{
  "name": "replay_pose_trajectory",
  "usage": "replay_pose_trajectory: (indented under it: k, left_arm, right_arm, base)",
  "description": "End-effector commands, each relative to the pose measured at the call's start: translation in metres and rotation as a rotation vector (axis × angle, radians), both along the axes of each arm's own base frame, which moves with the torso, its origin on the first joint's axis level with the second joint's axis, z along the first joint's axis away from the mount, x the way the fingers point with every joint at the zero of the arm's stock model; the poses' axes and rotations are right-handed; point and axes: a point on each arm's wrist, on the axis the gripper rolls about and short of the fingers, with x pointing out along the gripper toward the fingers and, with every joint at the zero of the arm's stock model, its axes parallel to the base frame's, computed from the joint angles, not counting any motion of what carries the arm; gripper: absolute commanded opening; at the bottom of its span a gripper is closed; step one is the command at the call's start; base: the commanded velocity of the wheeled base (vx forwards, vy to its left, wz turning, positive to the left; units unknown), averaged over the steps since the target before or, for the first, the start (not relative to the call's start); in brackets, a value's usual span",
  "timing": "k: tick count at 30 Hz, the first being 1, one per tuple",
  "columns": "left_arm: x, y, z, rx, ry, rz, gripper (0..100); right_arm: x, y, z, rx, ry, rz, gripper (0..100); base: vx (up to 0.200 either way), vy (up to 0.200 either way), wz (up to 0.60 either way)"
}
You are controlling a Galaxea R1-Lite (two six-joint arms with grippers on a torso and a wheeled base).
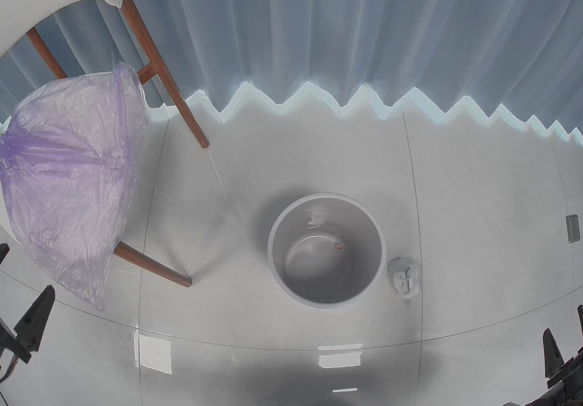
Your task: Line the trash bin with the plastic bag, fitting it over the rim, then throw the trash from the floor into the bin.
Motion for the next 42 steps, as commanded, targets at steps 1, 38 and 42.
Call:
replay_pose_trajectory:
  k: [1,38,42]
  left_arm:
    - [0.074,-0.004,0.024,0.027,0.226,-0.031,100]
    - [0.227,-0.097,0.018,0.343,0.272,0.254,100]
    - [0.233,-0.098,0.017,0.353,0.27,0.265,100]
  right_arm:
    - [0.0,0.0,-0.005,0.0,-0.001,0.001,100]
    - [0.0,0.0,-0.005,0.0,-0.001,0.001,100]
    - [0.0,0.0,-0.005,0.0,-0.001,0.001,100]
  base:
    - [0.0,0.0,0.0]
    - [0.0,0.0,0.0]
    - [0.0,0.0,0.0]
